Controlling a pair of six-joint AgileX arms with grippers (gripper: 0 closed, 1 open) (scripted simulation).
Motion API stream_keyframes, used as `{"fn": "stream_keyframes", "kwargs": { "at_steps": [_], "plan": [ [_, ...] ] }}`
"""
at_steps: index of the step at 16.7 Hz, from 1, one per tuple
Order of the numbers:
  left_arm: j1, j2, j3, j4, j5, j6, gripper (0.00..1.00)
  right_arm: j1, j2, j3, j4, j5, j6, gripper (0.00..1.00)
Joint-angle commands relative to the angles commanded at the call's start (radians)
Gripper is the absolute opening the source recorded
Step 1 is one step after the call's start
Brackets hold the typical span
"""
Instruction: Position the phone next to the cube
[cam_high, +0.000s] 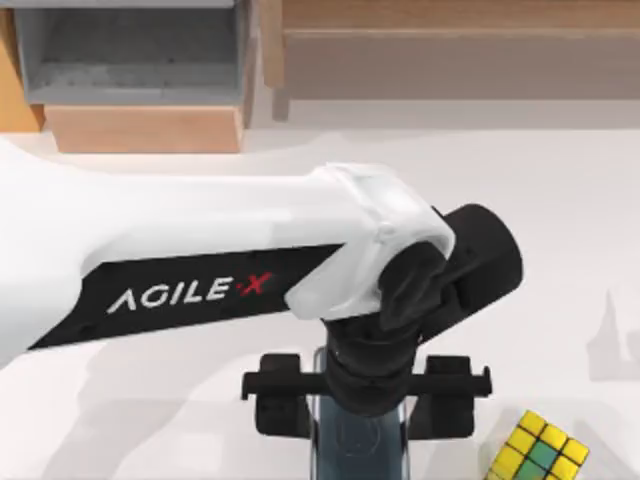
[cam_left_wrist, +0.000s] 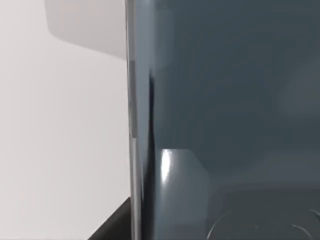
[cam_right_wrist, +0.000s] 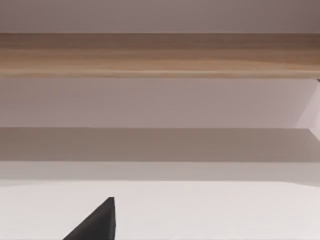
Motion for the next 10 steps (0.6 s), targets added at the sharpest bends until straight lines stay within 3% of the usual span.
{"fn": "stream_keyframes", "kwargs": {
  "at_steps": [10],
  "plan": [
    [-0.037,-0.003,-0.009,0.004,-0.008,-0.055,0.00,0.000,0.000,0.000,0.000,0.000,0.000,1.00]
  ]
}}
